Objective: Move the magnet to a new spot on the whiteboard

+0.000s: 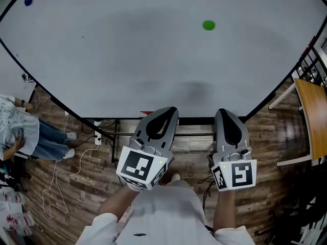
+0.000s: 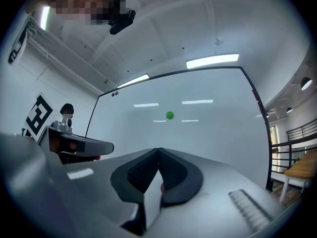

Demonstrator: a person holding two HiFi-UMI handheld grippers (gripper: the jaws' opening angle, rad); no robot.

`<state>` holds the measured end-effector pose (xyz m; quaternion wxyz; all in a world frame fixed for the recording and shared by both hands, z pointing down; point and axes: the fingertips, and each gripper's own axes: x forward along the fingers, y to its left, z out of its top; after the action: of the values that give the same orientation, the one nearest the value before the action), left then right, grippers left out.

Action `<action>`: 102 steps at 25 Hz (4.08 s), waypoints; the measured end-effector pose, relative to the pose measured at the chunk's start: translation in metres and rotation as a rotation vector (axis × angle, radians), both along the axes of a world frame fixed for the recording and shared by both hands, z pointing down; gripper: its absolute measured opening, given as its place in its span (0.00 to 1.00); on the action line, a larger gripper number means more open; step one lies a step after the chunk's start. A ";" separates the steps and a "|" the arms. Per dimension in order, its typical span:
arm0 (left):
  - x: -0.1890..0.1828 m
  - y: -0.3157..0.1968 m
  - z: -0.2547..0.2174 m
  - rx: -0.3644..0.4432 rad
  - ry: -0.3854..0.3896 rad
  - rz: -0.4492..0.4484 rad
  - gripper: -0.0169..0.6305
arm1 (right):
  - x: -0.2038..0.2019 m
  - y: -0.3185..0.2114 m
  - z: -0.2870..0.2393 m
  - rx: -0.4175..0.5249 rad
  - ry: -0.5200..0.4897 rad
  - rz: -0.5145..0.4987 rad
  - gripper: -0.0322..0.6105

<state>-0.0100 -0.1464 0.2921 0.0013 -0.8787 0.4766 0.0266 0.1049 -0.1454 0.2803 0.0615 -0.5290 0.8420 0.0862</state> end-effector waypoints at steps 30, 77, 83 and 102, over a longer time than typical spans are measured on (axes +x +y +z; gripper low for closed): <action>-0.026 -0.076 -0.052 0.082 -0.014 0.045 0.04 | -0.031 -0.101 -0.107 0.166 0.073 0.138 0.23; -0.048 -0.070 -0.045 0.065 0.006 0.038 0.04 | -0.040 -0.132 -0.113 0.153 0.088 0.237 0.25; -0.047 -0.062 -0.039 0.054 0.007 0.034 0.04 | -0.037 -0.108 -0.096 0.133 0.063 0.212 0.25; -0.071 -0.049 -0.015 0.040 0.046 -0.012 0.04 | -0.035 -0.060 -0.029 0.025 0.060 0.175 0.25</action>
<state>-0.0807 -0.1954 0.2769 0.0083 -0.8749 0.4810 0.0563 0.0696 -0.2057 0.2513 0.0353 -0.5967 0.7930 0.1175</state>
